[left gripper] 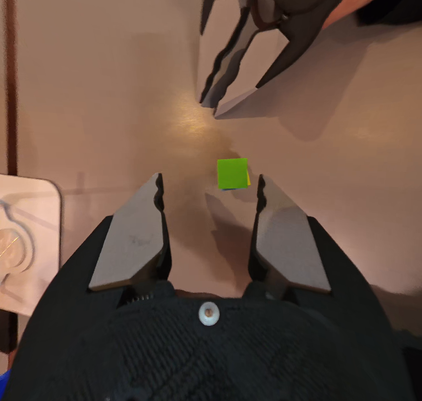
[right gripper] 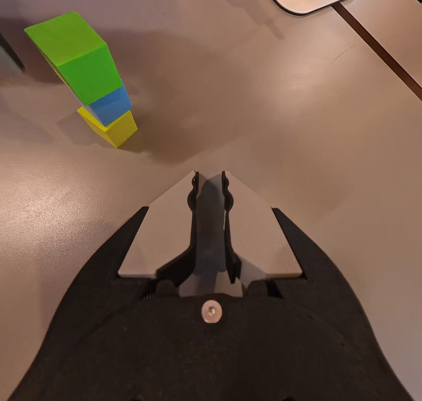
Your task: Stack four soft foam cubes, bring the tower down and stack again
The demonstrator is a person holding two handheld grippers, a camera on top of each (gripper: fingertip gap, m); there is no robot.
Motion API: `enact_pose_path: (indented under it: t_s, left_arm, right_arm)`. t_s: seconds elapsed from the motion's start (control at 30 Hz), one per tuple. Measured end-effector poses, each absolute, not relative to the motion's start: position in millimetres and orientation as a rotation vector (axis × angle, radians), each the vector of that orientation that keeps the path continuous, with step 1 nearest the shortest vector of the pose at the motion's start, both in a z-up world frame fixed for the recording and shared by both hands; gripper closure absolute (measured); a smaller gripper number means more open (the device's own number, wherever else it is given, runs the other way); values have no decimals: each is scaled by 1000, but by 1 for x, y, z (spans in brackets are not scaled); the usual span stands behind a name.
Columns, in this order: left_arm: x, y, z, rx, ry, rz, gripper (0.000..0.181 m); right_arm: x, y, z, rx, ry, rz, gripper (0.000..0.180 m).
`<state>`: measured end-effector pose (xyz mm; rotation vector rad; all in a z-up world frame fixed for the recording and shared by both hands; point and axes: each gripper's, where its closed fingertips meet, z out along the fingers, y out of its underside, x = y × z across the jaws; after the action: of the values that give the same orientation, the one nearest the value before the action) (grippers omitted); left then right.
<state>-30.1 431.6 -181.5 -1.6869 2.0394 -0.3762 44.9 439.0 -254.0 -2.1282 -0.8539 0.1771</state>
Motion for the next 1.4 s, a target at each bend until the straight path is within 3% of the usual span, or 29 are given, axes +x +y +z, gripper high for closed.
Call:
enact_pose_path:
  t_s: [0.2,0.27,0.37,0.57,0.8,1.03,1.17,1.27,1.4]
  left_arm:
    - [-66,509,-68,-1681,1282,-354,107]
    - [-109,544,-24,-1671,917,-368,119]
    - [-198,587,2,-1662,507,-288,112]
    - [-320,632,-65,-1921,267,-83,98]
    - [-356,653,-192,-2351,283,-71,97]
    - [-370,659,-248,-2504,222,20,110]
    - [-373,664,-252,-2490,197,-12,148]
    - [-370,661,-230,-2440,282,11,150]
    - [-334,645,-145,-2191,450,-76,150]
  right_arm:
    - [45,439,-254,-2126,-857,173,163]
    - [45,439,-254,-2124,-859,168,163]
    - [44,438,-254,-2123,-860,165,163]
    - [43,437,-254,-2121,-865,165,163]
    - [42,437,-254,-2123,-865,174,164]
    - [42,437,-254,-2126,-862,180,164]
    - [43,438,-254,-2125,-861,176,164]
    - [42,437,-254,-2123,-865,171,164]
    - [42,437,-254,-2121,-867,169,164]
